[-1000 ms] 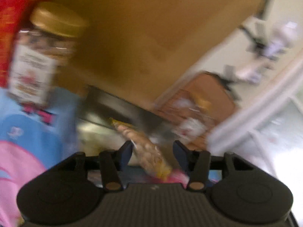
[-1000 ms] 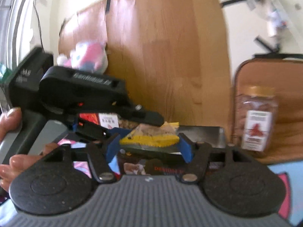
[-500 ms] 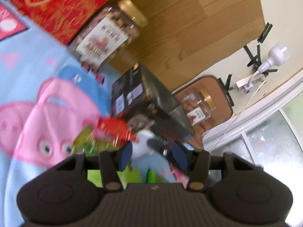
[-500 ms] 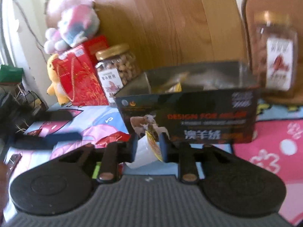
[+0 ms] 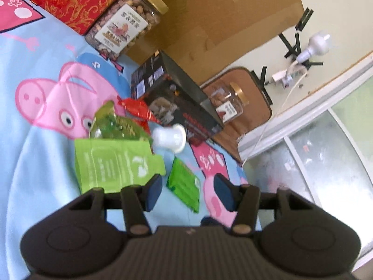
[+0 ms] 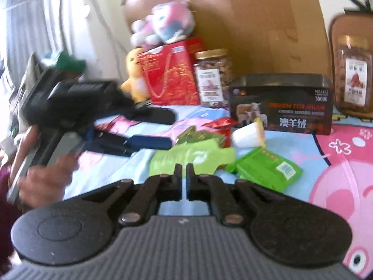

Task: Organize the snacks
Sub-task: 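Grasp the small red packet with the left tool, then drop the red packet into the black box with the left tool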

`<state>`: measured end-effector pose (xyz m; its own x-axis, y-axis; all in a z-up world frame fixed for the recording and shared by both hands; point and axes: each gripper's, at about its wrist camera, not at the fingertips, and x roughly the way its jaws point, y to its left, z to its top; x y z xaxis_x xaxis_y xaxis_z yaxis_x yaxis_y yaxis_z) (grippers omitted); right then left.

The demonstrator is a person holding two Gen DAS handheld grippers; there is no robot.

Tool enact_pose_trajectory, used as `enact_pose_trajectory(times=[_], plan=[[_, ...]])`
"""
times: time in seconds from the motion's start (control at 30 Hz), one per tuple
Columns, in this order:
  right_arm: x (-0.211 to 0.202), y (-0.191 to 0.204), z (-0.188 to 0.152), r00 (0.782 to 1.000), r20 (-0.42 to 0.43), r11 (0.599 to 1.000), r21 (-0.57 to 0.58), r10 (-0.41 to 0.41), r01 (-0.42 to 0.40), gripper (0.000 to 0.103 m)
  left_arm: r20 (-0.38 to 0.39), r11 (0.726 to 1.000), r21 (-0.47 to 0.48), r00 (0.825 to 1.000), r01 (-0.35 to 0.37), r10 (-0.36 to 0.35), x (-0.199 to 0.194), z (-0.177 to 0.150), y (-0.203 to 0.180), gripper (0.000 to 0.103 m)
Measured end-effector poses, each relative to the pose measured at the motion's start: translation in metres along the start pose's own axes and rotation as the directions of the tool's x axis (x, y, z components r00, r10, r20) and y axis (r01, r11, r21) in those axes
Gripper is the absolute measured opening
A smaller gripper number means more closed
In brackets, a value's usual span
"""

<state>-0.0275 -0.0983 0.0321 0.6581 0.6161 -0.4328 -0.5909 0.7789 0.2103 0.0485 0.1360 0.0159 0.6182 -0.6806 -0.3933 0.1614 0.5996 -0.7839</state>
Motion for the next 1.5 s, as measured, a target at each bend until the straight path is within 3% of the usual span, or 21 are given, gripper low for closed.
enact_pose_trajectory(times=[0.13, 0.23, 0.3, 0.37, 0.43, 0.5, 0.67, 0.77, 0.87, 0.9, 0.93, 0.97, 1.03, 1.1, 1.33, 1.5], plan=[[0.005, -0.017, 0.012, 0.997, 0.009, 0.997, 0.041, -0.071, 0.070, 0.019, 0.019, 1.000, -0.005, 1.000, -0.001, 0.001, -0.005, -0.002, 0.003, 0.050], [0.017, -0.037, 0.027, 0.992, 0.024, 0.989, 0.094, -0.120, 0.118, 0.041, 0.061, 0.999, -0.007, 0.997, -0.037, 0.037, -0.010, 0.013, 0.006, 0.050], [0.035, -0.050, 0.038, 0.994, 0.018, 0.984, 0.144, -0.106, 0.102, 0.043, 0.086, 0.998, 0.000, 0.994, -0.063, 0.063, -0.008, 0.032, 0.008, 0.050], [0.056, -0.060, 0.049, 0.999, -0.001, 0.975, 0.220, -0.034, 0.034, 0.043, 0.090, 0.995, -0.010, 0.991, -0.099, 0.099, 0.000, 0.055, 0.014, 0.051], [0.079, -0.069, 0.060, 1.000, -0.016, 0.951, 0.308, -0.006, 0.010, 0.043, 0.090, 0.992, -0.033, 0.988, -0.125, 0.127, 0.012, 0.077, 0.024, 0.064], [0.099, -0.074, 0.071, 1.000, -0.021, 0.947, 0.322, -0.014, 0.020, 0.043, 0.086, 0.987, -0.058, 0.985, -0.147, 0.152, 0.024, 0.091, 0.036, 0.079], [0.150, -0.058, 0.083, 0.987, -0.101, 0.990, 0.044, -0.126, 0.131, 0.043, 0.026, 0.980, -0.130, 0.987, -0.151, 0.156, 0.056, 0.104, 0.065, 0.079], [0.174, -0.061, 0.075, 0.977, -0.198, 0.997, -0.001, -0.082, 0.083, 0.042, 0.015, 0.986, -0.126, 0.994, -0.106, 0.108, 0.064, 0.099, 0.070, 0.079], [0.179, -0.043, 0.065, 0.970, -0.198, 0.980, -0.167, -0.141, 0.108, 0.045, 0.017, 0.991, -0.078, 0.994, -0.105, 0.107, 0.070, 0.092, 0.063, 0.079], [0.181, -0.039, 0.063, 0.967, -0.208, 0.977, -0.187, -0.145, 0.107, 0.044, 0.014, 0.992, -0.064, 0.994, -0.111, 0.112, 0.074, 0.090, 0.061, 0.070], [0.184, -0.036, 0.063, 0.965, -0.223, 0.976, -0.194, -0.139, 0.096, 0.042, -0.004, 0.993, -0.062, 0.995, -0.097, 0.097, 0.078, 0.090, 0.060, 0.051], [0.185, -0.034, 0.061, 0.964, -0.239, 0.980, -0.189, -0.115, 0.070, 0.030, -0.023, 0.994, -0.069, 0.996, -0.085, 0.083, 0.082, 0.089, 0.062, 0.049], [0.182, -0.032, 0.058, 0.967, -0.226, 0.979, -0.187, -0.121, 0.079, 0.017, -0.020, 0.992, -0.063, 0.993, -0.114, 0.113, 0.084, 0.087, 0.063, 0.026], [0.176, -0.025, 0.053, 0.970, -0.200, 0.971, -0.219, -0.138, 0.093, 0.008, -0.017, 0.992, -0.057, 0.994, -0.113, 0.112, 0.080, 0.084, 0.062, 0.022], [0.123, -0.002, 0.047, 0.991, -0.037, 0.959, -0.261, -0.125, 0.112, 0.004, 0.038, 0.999, -0.031, 0.999, 0.009, -0.008, 0.041, 0.067, 0.035, 0.022], [0.094, 0.003, 0.057, 0.978, 0.118, 0.932, -0.300, -0.174, 0.202, 0.004, 0.047, 0.995, 0.087, 0.998, 0.041, -0.045, 0.040, 0.083, -0.011, 0.023]])
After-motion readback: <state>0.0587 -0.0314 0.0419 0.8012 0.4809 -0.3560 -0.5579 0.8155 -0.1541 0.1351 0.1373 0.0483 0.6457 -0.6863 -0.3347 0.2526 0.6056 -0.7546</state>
